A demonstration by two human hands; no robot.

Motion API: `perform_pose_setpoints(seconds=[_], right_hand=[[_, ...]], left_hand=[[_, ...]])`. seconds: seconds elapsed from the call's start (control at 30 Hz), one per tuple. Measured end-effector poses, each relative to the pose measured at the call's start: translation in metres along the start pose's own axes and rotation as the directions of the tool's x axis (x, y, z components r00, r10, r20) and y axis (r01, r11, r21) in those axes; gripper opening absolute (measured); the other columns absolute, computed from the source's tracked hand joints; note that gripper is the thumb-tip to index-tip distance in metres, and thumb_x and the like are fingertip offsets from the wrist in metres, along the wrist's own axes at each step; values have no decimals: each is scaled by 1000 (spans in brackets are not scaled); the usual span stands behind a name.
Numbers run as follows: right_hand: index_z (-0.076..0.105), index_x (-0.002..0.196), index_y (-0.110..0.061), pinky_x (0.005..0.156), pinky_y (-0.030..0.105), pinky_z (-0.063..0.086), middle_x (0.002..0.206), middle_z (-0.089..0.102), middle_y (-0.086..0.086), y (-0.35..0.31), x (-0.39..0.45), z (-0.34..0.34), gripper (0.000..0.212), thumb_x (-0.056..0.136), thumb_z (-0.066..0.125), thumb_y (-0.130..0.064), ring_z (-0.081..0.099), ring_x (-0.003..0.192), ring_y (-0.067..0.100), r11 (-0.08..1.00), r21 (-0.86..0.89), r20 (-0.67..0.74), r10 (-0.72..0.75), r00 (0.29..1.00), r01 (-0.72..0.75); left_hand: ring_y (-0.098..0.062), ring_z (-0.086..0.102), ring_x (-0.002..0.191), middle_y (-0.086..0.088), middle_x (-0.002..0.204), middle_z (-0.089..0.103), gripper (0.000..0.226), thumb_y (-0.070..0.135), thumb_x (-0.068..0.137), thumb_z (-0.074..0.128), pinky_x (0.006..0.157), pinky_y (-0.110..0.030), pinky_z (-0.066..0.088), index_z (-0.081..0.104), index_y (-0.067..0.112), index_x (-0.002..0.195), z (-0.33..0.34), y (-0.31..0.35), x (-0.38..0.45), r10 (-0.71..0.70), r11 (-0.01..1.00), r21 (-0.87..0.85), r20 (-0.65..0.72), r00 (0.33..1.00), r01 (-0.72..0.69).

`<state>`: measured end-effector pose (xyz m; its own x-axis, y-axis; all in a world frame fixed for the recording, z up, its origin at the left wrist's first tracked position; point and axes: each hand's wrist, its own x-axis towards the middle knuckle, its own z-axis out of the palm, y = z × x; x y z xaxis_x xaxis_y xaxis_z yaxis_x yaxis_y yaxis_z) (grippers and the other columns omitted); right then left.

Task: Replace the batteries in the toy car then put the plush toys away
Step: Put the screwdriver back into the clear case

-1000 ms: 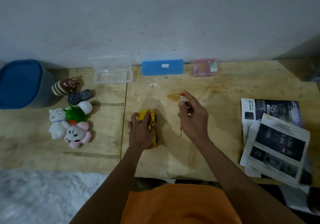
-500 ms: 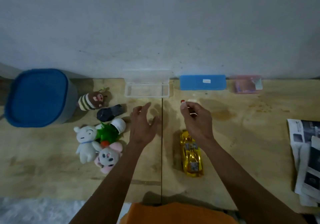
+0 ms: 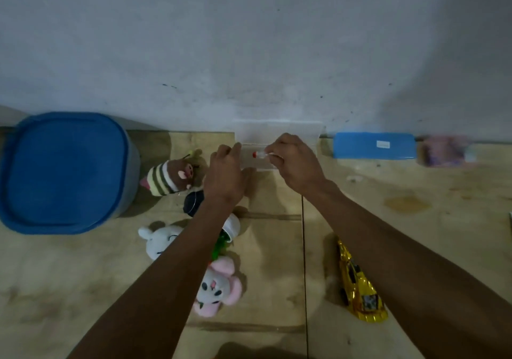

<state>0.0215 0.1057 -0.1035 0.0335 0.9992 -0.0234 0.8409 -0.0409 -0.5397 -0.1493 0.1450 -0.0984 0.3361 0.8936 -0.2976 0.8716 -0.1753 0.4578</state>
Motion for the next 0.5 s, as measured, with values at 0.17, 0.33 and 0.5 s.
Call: perform_pose_setpoints(seconds=[0.17, 0.33, 0.5], right_hand=[[80, 93, -14, 73, 41, 48, 91, 73, 6, 5, 3, 17, 12, 84, 73, -19, 58, 93, 33, 971, -235, 10, -40, 999, 41], [80, 87, -15, 68, 39, 50, 86, 70, 5, 9, 2, 26, 9, 83, 74, -20, 58, 89, 31, 964, -263, -18, -29, 999, 24], [75, 98, -11, 73, 39, 54, 98, 67, 9, 1, -6, 16, 19, 80, 77, -16, 60, 95, 30, 967, -256, -206, -50, 977, -4]], left_hand=[[-40, 54, 118, -19, 131, 58, 57, 25, 93, 68, 90, -47, 51, 49, 7, 143, 9, -11, 3, -1, 1000, -20, -8, 1000, 1], [-39, 57, 115, -19, 129, 61, 56, 25, 93, 67, 89, -46, 52, 50, 8, 144, 12, -13, 2, 4, 999, -42, -24, 1000, -5], [-41, 58, 111, -21, 124, 61, 49, 20, 93, 68, 85, -47, 55, 54, 7, 138, 11, -11, 0, 13, 998, -66, -44, 999, -16]])
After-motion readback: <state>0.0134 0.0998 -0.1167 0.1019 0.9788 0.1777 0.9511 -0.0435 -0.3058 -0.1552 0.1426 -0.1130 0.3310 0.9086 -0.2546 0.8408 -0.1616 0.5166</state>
